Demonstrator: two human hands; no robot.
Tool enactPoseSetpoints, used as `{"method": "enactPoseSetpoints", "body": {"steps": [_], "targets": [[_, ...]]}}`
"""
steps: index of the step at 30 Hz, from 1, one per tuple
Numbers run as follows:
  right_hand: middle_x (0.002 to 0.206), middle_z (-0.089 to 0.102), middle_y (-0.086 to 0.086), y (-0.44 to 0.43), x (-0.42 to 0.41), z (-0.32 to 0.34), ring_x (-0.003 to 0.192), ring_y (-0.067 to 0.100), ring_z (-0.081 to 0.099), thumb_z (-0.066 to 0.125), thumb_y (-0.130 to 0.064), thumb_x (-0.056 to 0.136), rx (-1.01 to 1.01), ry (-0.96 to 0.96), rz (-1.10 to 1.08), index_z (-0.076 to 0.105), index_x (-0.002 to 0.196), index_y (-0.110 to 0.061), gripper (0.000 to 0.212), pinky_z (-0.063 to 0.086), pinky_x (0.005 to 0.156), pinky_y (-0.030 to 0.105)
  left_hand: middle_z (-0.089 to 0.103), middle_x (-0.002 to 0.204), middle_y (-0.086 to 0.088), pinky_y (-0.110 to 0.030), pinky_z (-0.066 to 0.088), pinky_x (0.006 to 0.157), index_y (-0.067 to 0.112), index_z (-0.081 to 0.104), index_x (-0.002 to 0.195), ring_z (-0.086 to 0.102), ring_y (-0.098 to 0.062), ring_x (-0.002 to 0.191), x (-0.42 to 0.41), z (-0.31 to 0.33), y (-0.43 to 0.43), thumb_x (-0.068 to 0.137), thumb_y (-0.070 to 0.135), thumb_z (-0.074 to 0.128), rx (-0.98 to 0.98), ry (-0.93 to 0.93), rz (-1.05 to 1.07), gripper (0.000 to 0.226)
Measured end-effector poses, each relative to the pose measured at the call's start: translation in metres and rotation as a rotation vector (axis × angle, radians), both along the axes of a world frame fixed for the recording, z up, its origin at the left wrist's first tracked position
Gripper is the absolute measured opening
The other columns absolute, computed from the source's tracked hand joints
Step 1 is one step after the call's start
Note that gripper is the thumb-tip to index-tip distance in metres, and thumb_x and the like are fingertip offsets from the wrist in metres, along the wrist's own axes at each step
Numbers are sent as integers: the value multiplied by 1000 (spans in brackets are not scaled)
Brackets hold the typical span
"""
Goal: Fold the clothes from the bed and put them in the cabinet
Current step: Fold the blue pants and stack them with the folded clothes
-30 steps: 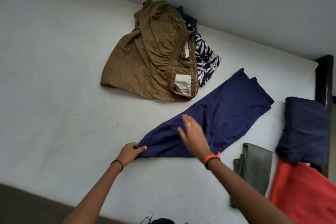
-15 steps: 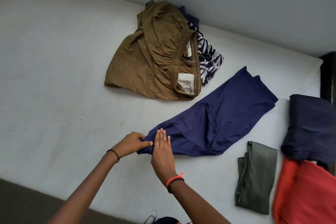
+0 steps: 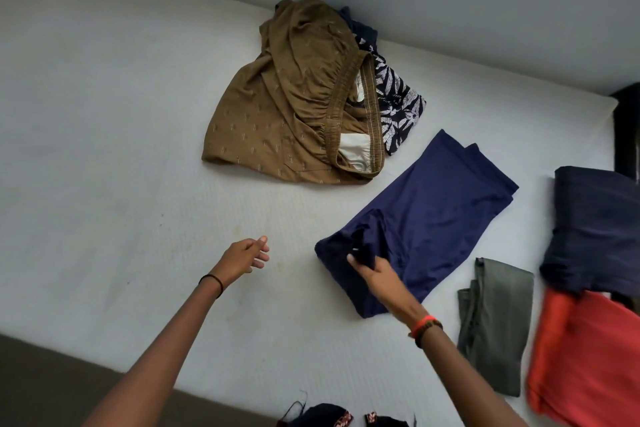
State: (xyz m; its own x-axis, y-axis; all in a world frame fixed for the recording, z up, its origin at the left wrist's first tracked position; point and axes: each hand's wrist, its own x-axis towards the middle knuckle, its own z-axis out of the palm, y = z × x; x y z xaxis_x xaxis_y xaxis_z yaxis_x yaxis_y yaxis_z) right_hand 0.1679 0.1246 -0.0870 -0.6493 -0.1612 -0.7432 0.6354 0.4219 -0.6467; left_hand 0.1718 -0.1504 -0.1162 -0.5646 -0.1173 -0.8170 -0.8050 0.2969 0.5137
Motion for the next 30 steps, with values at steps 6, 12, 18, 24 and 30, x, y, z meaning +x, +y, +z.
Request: {"method": "enactPoseSetpoints", "body": {"steps": [6,12,18,24,30], "targets": [[90,66,5,68,-60,-34,86,17,63,67,-26,87,107,-16,-62,61,96,-6,23,54,72,27,64,90,-7,-21,43,64,7,61,98,58,-13,72,7,-22,28,98,36,44,16,-30,-11,34],[126,53,20,54,-51,-50,118,36,47,52,-23,94,750,389,-11,41,137,-2,49,38,98,42,66,96,-7,-22,45,73,10,62,92,59,-15,83,1,-39,64,97,31,49,2,12,-82,25],[147,37,23,-10,21,-63,136,35,36,70,-43,74,881,583,442,33,142,6,92,32,109,51,66,99,-6,-25,46,78,11,58,103,63,-17,90,-24,-44,110,86,41,65,66,15,-46,35],[150,28,25,-16,44,-83,141,35,27,74,-27,67,898,400,493,28,144,7,96,17,116,51,54,108,-9,-33,49,88,9,48,114,56,-26,104,-40,-49,140,84,25,69,8,88,-113,40],[150,23,26,-3,50,-92,137,38,34,22,-7,88,894,455,515,19,142,8,57,23,115,49,53,82,-7,-29,51,74,13,45,109,57,-23,83,-26,-39,133,86,20,68,30,133,-66,33]]}}
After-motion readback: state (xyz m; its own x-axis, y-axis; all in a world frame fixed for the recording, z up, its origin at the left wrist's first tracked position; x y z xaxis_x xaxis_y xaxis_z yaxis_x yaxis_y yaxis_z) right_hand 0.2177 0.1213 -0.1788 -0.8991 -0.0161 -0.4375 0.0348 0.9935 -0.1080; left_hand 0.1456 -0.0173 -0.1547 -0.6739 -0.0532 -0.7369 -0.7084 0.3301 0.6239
